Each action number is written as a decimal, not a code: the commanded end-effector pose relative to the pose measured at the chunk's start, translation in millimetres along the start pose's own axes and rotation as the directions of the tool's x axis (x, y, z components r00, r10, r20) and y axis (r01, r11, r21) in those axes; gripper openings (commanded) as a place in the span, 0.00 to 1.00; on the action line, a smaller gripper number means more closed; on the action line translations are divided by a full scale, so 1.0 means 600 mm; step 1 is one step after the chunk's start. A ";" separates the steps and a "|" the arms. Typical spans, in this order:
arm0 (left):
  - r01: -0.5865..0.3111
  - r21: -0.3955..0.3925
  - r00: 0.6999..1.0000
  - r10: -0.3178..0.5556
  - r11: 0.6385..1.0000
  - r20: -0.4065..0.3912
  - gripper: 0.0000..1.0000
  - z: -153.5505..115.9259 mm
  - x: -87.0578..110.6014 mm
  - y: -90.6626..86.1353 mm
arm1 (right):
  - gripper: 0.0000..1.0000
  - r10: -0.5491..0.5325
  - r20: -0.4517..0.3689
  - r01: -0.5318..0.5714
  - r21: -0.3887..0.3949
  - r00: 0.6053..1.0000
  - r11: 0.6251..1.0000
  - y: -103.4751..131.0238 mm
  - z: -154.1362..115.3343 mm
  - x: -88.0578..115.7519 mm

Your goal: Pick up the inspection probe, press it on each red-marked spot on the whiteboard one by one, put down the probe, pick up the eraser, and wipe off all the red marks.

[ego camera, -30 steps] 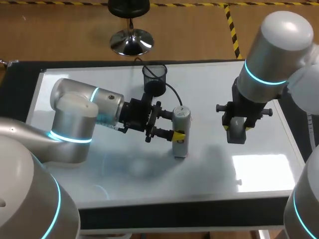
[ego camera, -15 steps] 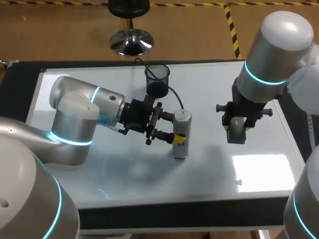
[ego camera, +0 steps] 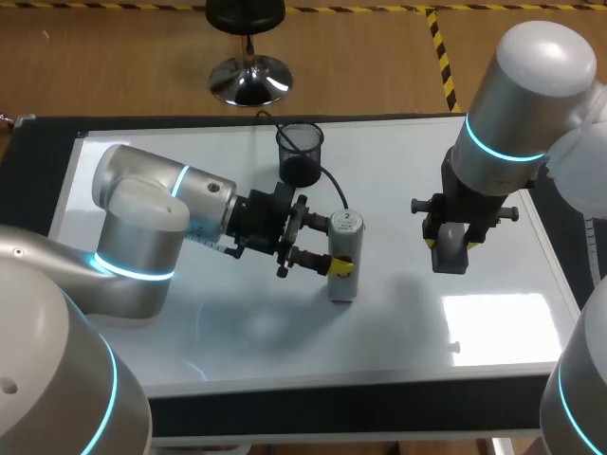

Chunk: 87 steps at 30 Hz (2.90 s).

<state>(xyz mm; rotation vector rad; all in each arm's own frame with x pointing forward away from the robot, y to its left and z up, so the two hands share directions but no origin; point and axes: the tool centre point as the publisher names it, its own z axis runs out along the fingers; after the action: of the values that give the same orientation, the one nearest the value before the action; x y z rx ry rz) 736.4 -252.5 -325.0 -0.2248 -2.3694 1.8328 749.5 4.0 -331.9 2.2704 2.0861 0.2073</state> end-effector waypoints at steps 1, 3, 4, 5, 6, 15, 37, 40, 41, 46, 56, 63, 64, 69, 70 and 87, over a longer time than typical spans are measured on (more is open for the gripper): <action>0.003 0.003 1.000 -0.003 1.000 0.003 0.00 0.006 0.009 0.036 | 0.00 -0.001 -0.002 0.001 0.000 1.000 1.000 0.000 -0.001 -0.001; 0.003 0.003 1.000 -0.003 1.000 0.003 0.00 0.006 0.009 0.036 | 0.00 -0.001 -0.002 0.001 0.000 1.000 1.000 0.000 -0.001 -0.001; 0.003 0.003 1.000 -0.003 1.000 0.003 0.00 0.006 0.009 0.036 | 0.00 -0.001 -0.002 0.001 0.000 1.000 1.000 0.000 -0.001 -0.001; 0.003 0.003 1.000 -0.003 1.000 0.003 0.00 0.006 0.009 0.036 | 0.00 -0.001 -0.002 0.001 0.000 1.000 1.000 0.000 -0.001 -0.001; 0.003 0.003 1.000 -0.003 1.000 0.003 0.00 0.006 0.009 0.036 | 0.00 -0.001 -0.002 0.001 0.000 1.000 1.000 0.000 -0.001 -0.001; 0.003 0.003 1.000 -0.003 1.000 0.003 0.00 0.006 0.009 0.036 | 0.00 -0.001 -0.002 0.001 0.000 1.000 1.000 0.000 -0.001 -0.001; 0.003 0.010 1.000 -0.003 1.000 0.005 0.00 0.005 0.009 0.037 | 0.00 -0.001 -0.002 0.001 0.000 1.000 1.000 0.000 -0.001 -0.001; 0.002 0.015 1.000 -0.002 1.000 0.007 0.00 0.003 0.010 0.035 | 0.00 -0.001 -0.002 0.001 0.000 1.000 1.000 0.000 -0.001 -0.001; 0.002 0.022 1.000 -0.002 1.000 0.009 0.00 0.002 0.010 0.034 | 0.00 -0.001 -0.002 0.001 0.000 1.000 1.000 0.000 -0.001 -0.001; -0.001 0.033 1.000 0.000 0.999 0.010 0.00 0.001 0.011 0.028 | 0.00 -0.001 -0.002 0.001 0.000 1.000 1.000 0.000 -0.001 -0.001; -0.015 0.068 1.000 0.014 0.998 0.008 0.00 -0.017 0.008 0.000 | 0.00 -0.001 -0.002 0.001 0.000 1.000 1.000 0.000 -0.001 -0.001; -0.024 0.067 1.000 0.024 0.997 0.007 0.00 -0.024 0.005 -0.020 | 0.00 -0.001 -0.002 0.001 0.000 1.000 1.000 0.000 -0.001 -0.001; -0.025 0.067 1.000 0.025 0.997 0.007 0.00 -0.025 0.005 -0.023 | 0.00 -0.001 -0.002 0.001 0.000 1.000 1.000 0.000 -0.001 -0.001; -0.030 0.076 1.000 0.030 0.997 0.004 0.00 -0.031 0.004 -0.037 | 0.00 -0.001 -0.002 0.001 0.000 1.000 1.000 0.000 -0.001 -0.001; -0.031 0.075 0.999 0.031 0.997 0.007 0.00 -0.033 0.004 -0.040 | 0.00 -0.001 -0.002 0.001 0.000 1.000 1.000 0.000 -0.001 -0.001; -0.030 0.079 0.999 0.028 0.996 0.024 0.00 -0.063 0.016 -0.051 | 0.00 -0.001 -0.002 0.001 0.000 1.000 1.000 0.000 -0.001 -0.001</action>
<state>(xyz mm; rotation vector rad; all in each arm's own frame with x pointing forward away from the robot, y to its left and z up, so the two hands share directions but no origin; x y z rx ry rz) 736.6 -229.6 -290.7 -0.2343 -2.3143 1.9428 749.5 4.0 -331.9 2.2704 2.0861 0.2073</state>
